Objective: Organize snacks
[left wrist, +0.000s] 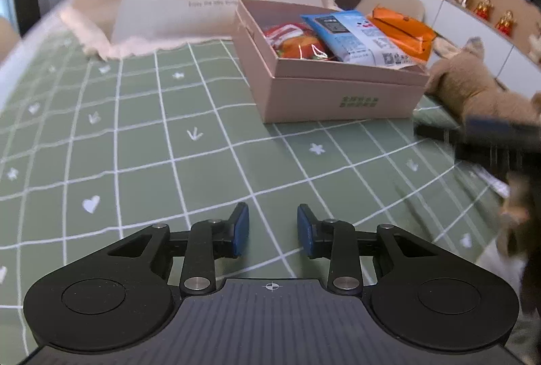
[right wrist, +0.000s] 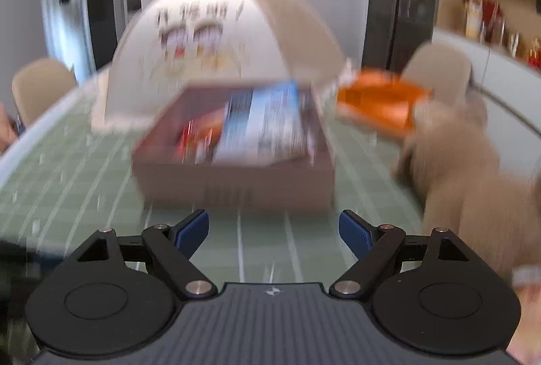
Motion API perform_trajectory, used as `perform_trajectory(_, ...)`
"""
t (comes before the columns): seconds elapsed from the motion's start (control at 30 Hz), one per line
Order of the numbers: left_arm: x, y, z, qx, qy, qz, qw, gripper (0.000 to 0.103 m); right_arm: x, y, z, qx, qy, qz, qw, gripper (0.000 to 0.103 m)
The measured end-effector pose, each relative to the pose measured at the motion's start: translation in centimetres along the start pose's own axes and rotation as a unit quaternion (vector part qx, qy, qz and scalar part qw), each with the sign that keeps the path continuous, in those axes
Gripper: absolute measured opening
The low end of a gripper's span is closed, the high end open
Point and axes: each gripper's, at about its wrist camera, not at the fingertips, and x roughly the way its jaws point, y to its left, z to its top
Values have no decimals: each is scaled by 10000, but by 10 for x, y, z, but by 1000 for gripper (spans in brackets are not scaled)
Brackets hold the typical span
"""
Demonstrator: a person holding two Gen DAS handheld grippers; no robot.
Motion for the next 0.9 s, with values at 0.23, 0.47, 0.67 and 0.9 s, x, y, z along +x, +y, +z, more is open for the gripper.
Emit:
perform_trajectory(0.23, 3, -24, -12, 502, -356, 496, 9969, 36, 6, 21, -39, -103, 398, 21, 9992, 85)
perform_trajectory(0.47, 5, -35, -23, 367, -752, 772, 9935, 36, 16, 11, -49, 221, 333, -96, 9992, 98)
perform_trajectory(0.67, 4, -33, -26, 262, -854, 735, 9933, 36, 16, 12, -54, 169, 99, -196, 9996, 102)
perform_trajectory(0.9, 2, -37, -29, 372, -864, 724, 9929, 36, 16, 7, -53, 264, 122, -133, 9995, 103)
